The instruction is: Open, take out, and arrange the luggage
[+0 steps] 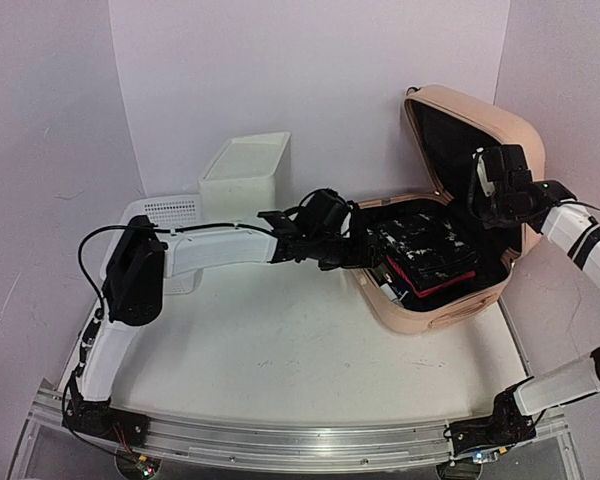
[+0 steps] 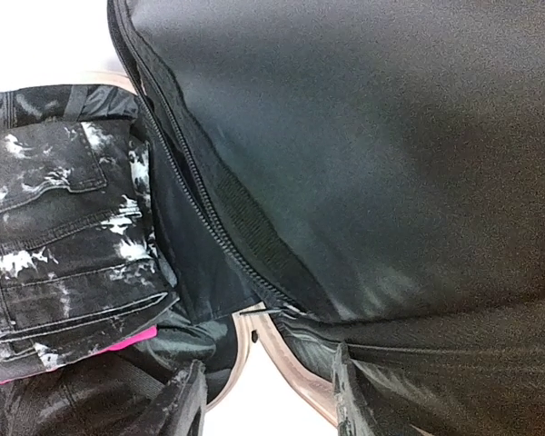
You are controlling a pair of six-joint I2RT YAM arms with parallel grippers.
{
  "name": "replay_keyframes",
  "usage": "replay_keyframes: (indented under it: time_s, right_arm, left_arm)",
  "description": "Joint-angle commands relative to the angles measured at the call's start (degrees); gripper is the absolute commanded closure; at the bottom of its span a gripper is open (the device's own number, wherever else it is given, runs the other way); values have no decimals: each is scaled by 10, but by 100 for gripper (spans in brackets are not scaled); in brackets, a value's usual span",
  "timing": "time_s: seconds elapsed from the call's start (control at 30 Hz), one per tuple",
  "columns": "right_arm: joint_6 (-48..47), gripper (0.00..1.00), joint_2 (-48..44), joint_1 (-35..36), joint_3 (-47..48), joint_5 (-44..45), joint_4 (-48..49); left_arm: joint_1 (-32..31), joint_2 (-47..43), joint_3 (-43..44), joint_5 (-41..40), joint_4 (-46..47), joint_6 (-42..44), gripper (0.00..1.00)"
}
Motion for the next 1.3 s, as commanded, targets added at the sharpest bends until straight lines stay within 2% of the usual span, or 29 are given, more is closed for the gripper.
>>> replay_keyframes:
  time_s: [0.0,0.1,0.2,0.27,0.47,0.53,0.7,0.87,1.0,1.27]
  right_arm:
    - [13,49,7,-30,27,-11,-1]
    - [13,41,5,-41,30,-20,-5]
    - [10,31,6,-49,35,-27,-12]
    - [11,24,7,-57,36,-29,-15]
    - [12,3,7,-71,57,-44,-28]
    - [15,2,6,-71,76,-58,-48]
    - [27,2,-17,-71,105,-91,-91]
    - [43,2,-37,-72,101,-70,-102]
    - [64,2,-32,-72,88,-29,-107]
    - [101,2,-57,-72,70,-4,-152]
  left_arm:
    - [-36,69,116,-140,-68,47,1]
    - [-43,98,153,-206,-113,91,2]
    - [-48,98,144,-252,-129,117,3]
    - [-49,108,152,-251,-128,138,5]
    - [-49,127,169,-218,-128,204,21]
    - [-48,124,155,-223,-128,235,32]
    - [-30,94,75,-212,-127,287,49]
    - [-13,66,-1,-211,-125,350,48]
    - [1,69,-8,-225,-127,412,47]
    - [41,66,7,-207,-123,465,47]
